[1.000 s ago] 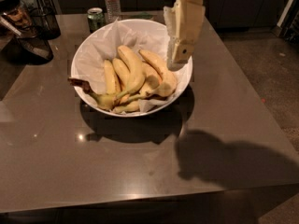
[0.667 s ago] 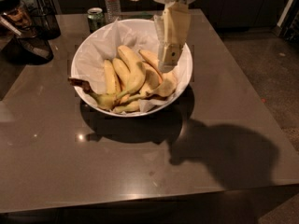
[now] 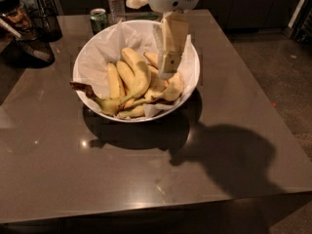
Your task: Pick banana from white bowl
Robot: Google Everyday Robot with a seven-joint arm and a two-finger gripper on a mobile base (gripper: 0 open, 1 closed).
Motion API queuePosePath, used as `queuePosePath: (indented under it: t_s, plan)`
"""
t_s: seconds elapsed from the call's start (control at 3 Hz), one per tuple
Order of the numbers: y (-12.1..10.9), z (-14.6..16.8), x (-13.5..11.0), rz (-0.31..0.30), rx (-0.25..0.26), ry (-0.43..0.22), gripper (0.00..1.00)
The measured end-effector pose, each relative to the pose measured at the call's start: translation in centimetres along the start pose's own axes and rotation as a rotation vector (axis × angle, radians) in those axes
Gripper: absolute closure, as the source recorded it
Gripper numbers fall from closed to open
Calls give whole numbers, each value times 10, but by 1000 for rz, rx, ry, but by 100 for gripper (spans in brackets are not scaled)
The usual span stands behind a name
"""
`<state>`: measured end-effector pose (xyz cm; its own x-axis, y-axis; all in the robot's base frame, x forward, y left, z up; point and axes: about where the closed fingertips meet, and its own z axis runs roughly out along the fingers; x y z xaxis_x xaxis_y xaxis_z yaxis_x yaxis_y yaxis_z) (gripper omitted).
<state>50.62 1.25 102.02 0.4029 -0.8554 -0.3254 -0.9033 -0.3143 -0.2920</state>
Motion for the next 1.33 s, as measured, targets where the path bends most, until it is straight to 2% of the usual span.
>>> queuePosePath:
  t_s: [0.33,0.67,1.0,1.33]
  plan:
    - [10,9,-4,102,35,-97,0]
    - [-5,14,-6,269,104,-272,0]
    - [-36,24,-12,439,97,-459,0]
    - [-36,24,-12,438,97,-459,0]
